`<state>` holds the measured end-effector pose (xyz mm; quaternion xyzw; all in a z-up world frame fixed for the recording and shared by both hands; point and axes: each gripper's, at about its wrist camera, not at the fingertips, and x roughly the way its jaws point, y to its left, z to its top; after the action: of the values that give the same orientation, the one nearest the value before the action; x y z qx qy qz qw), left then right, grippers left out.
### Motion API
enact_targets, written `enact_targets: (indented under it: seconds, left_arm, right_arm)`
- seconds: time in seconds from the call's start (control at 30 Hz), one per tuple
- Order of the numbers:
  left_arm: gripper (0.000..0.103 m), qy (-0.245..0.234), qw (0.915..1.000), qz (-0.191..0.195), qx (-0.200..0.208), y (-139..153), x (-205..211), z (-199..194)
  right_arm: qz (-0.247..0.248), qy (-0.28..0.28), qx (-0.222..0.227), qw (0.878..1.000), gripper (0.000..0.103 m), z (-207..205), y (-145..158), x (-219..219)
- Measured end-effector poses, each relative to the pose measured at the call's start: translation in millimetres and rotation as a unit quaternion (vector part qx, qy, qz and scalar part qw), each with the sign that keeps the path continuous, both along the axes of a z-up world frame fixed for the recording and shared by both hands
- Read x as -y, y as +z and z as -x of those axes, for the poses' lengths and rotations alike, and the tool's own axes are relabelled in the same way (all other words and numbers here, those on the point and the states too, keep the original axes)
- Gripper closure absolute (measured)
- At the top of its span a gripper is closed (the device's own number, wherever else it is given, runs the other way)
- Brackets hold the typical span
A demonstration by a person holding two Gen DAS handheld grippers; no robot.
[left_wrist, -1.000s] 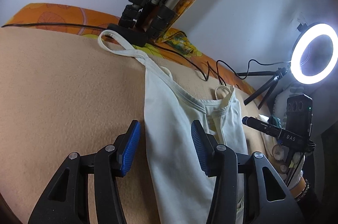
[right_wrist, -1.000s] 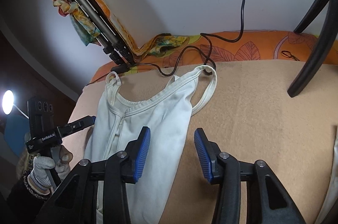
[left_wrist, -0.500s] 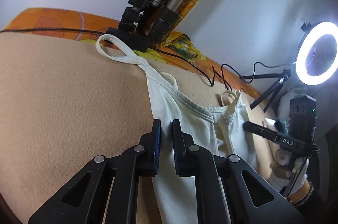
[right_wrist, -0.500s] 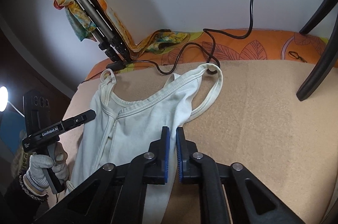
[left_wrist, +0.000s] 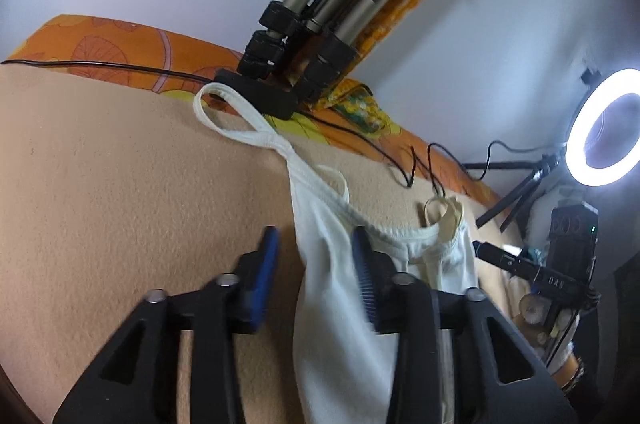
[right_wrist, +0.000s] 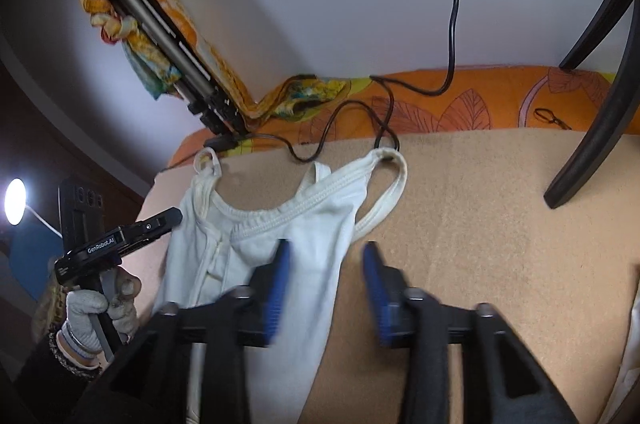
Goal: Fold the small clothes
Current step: 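Close both grippers on the strap ends of the tank top, then lift the straps and fold them over onto the folded hem with both grippers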
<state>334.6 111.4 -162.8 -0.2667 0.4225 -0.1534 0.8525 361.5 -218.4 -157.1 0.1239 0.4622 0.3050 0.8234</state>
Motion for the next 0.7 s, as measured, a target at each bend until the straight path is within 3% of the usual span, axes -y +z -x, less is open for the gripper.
enact_targets:
  seconds: [0.07,0.17,0.37,0.43,0.5,0.6,0.7]
  left_arm:
    - [0.055,0.003,0.9996,0.028,-0.008,-1,-3,-10]
    - [0.055,0.005,0.9991,0.041,-0.012,-3,-1,-20]
    - [0.061,-0.013,0.9998,0.013,-0.006,-4,15,-30]
    - [0.081,-0.011,0.9999,0.006,-0.011,-6,17,-33]
    - [0.094,-0.01,0.9999,0.004,-0.011,-9,17,-34]
    - [0.099,-0.004,0.9999,0.015,-0.003,-8,14,-32]
    - [0.1,0.001,0.9995,0.03,0.011,-1,9,-26]
  right_arm:
    - [-0.01,0.0,-0.002,1.0,0.057,-5,0,-3]
    - [-0.014,-0.001,-0.008,1.0,0.057,-16,-3,-9]
    - [-0.012,0.005,-0.015,1.0,0.057,-31,-13,-24]
    - [-0.01,0.006,-0.01,1.0,0.066,-33,-13,-27]
    - [-0.009,0.003,-0.015,1.0,0.083,-35,-16,-28]
    - [-0.018,-0.001,-0.018,1.0,0.094,-36,-16,-26]
    - [-0.025,0.001,-0.007,1.0,0.095,-32,-9,-21]
